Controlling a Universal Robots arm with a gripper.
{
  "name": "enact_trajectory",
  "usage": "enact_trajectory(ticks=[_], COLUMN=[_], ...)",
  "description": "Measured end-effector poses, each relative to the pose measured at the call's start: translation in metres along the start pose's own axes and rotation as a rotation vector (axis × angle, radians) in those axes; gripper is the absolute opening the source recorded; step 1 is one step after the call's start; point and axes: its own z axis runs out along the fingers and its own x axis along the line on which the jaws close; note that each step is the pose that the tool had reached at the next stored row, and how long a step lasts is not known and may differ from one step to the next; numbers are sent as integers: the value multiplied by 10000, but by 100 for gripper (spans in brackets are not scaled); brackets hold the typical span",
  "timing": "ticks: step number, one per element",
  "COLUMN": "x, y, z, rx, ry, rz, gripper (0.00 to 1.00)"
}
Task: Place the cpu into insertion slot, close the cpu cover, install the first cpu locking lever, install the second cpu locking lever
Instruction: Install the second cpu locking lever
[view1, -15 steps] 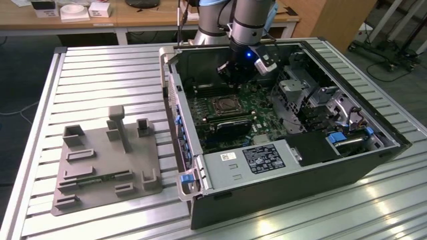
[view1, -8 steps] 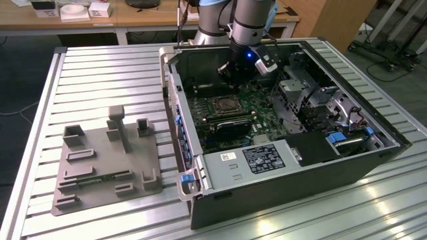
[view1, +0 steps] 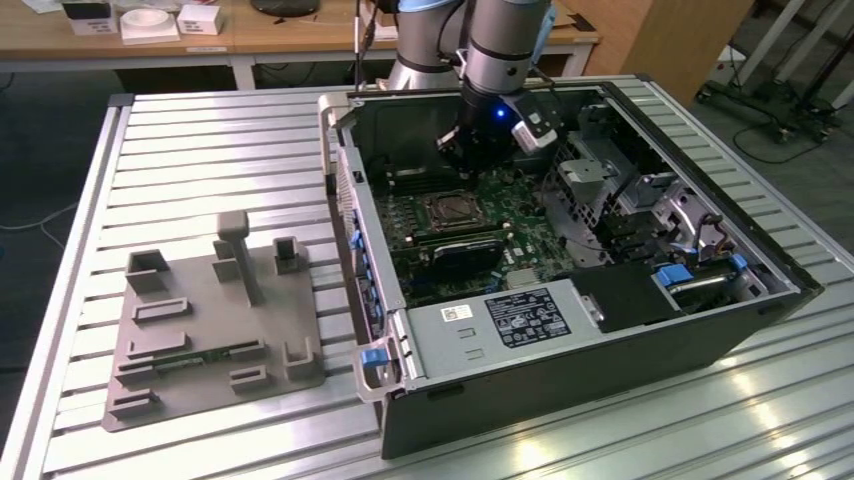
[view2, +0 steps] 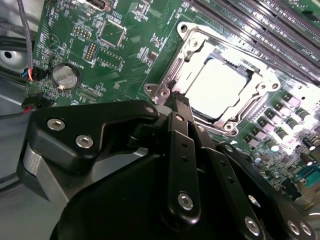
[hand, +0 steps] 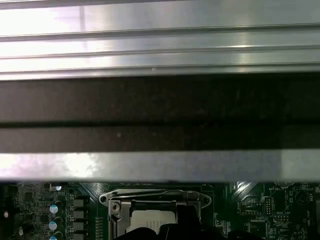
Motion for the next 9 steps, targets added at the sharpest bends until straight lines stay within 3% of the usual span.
enact_trajectory(ticks=[9], x=[-4], y=[-56], z=[0], rx=[-1], ry=[9], rz=[1], gripper=[10])
